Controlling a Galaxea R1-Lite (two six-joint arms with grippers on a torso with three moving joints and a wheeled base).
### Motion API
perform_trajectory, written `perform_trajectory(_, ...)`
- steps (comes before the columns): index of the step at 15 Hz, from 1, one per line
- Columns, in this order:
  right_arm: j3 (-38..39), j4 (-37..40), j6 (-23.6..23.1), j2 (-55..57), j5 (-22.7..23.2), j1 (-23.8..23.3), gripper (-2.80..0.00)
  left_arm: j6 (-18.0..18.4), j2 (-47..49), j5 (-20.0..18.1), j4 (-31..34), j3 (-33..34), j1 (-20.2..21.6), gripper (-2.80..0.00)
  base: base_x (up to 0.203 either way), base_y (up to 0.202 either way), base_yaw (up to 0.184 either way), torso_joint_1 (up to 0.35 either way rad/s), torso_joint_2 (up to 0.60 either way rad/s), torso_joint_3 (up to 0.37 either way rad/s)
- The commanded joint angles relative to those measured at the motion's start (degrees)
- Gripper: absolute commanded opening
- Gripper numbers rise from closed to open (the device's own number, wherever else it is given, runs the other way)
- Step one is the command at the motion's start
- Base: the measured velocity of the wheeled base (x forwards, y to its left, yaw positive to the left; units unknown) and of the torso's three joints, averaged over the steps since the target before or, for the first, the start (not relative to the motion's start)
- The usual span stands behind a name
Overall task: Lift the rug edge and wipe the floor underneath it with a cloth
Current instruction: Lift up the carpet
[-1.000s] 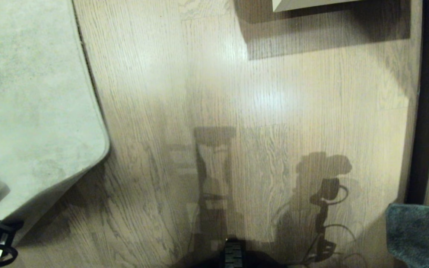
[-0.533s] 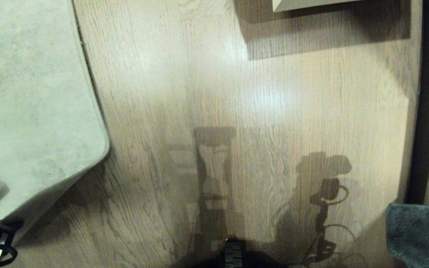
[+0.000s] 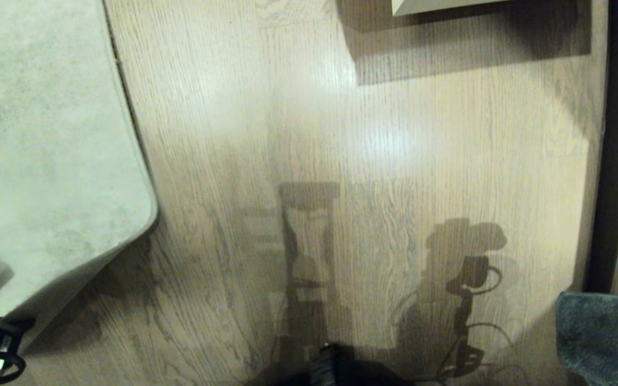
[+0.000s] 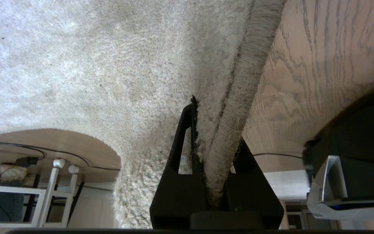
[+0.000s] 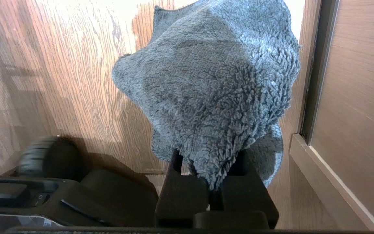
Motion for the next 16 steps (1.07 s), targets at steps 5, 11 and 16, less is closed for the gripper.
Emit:
perform_trajectory(5, 0.0, 0.0, -0.1, 0.0, 0.0, 0.0, -2.80, 0.2, 0.8, -0.1, -0.1, 0.0, 0.0, -2.80, 0.001, 0.088, -0.006, 0.002, 0.00, 0.000)
perform_trajectory(11, 0.0, 0.0, 0.0, 0.1, 0.0, 0.0, -2.80, 0.2, 1.0, -0.1, 0.0, 0.0, 0.1, -2.80, 0.000, 0.198, -0.002, 0.001, 0.00, 0.001)
perform_trajectory(16, 0.0, 0.0, 0.0, 0.0, 0.0, 0.0, -2.80, 0.2, 1.3, -0.1, -0.2, 0.0, 0.3, -2.80, 0.000, 0.195, -0.002, 0.001, 0.00, 0.001)
